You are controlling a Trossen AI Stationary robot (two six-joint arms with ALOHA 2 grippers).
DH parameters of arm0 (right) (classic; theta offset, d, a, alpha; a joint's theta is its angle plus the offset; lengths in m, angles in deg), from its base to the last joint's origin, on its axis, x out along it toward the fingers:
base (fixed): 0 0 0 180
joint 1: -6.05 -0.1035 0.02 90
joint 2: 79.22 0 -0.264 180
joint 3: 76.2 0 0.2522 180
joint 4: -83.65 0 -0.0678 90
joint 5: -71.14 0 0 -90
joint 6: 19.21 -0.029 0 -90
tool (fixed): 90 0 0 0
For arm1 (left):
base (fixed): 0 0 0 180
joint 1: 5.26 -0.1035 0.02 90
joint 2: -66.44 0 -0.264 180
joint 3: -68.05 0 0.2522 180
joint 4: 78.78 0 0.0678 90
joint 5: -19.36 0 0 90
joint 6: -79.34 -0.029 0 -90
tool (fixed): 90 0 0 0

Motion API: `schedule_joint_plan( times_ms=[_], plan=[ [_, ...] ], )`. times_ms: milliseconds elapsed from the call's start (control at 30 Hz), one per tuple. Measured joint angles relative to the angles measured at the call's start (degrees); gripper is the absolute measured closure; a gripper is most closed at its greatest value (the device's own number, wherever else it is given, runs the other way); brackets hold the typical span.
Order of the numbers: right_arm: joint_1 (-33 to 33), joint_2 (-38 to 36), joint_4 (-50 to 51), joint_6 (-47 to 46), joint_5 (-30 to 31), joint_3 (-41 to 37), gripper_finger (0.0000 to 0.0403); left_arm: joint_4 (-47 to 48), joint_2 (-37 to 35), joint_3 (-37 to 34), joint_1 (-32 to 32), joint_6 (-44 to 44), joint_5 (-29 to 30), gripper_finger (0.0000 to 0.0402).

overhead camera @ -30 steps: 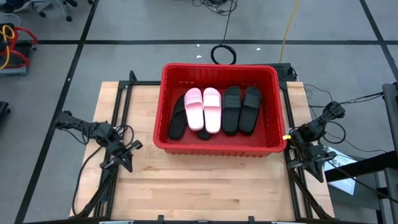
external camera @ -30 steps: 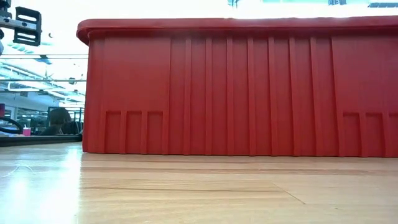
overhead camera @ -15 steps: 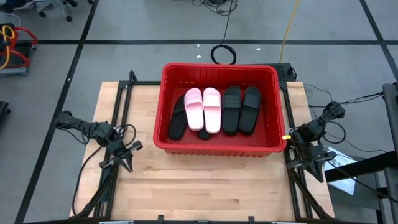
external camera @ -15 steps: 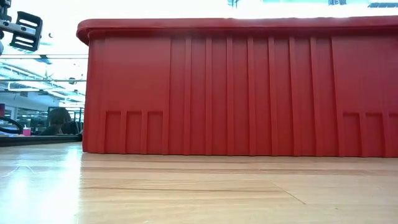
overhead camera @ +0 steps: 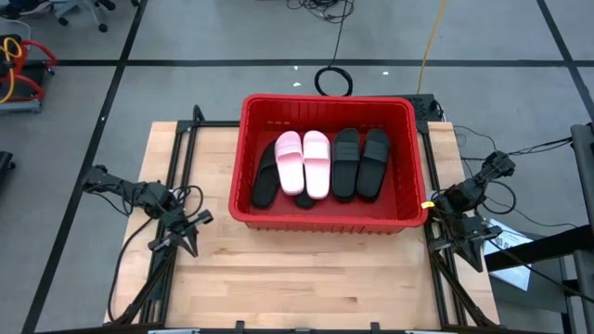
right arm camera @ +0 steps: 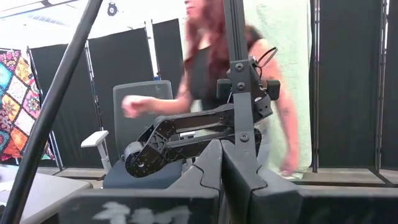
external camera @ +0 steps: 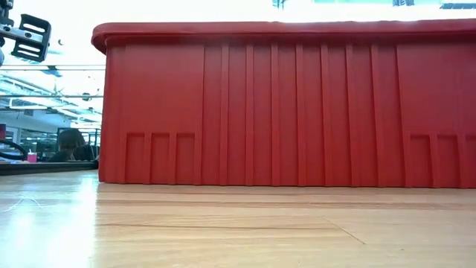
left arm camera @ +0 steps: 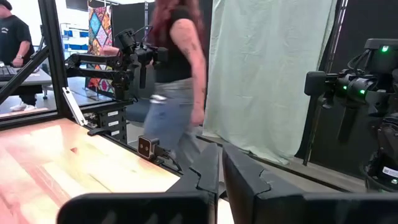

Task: Pick and place slides into bin
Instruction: Return to Home Position

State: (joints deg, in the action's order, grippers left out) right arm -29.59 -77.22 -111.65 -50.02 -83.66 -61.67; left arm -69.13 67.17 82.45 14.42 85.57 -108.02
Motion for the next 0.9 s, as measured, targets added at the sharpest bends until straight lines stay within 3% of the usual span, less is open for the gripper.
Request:
schedule_joint_plan(
  times_ms=[533,900],
  plan=[
    [0.0,0.0,0.0,0.0,0.0,0.0,0.0403,0.0,0.0,0.0,0.0,0.1,0.0,0.0400],
    [0.0,0.0,0.0,0.0,0.0,0.0,0.0403,0.0,0.0,0.0,0.0,0.1,0.0,0.0374]
  ],
)
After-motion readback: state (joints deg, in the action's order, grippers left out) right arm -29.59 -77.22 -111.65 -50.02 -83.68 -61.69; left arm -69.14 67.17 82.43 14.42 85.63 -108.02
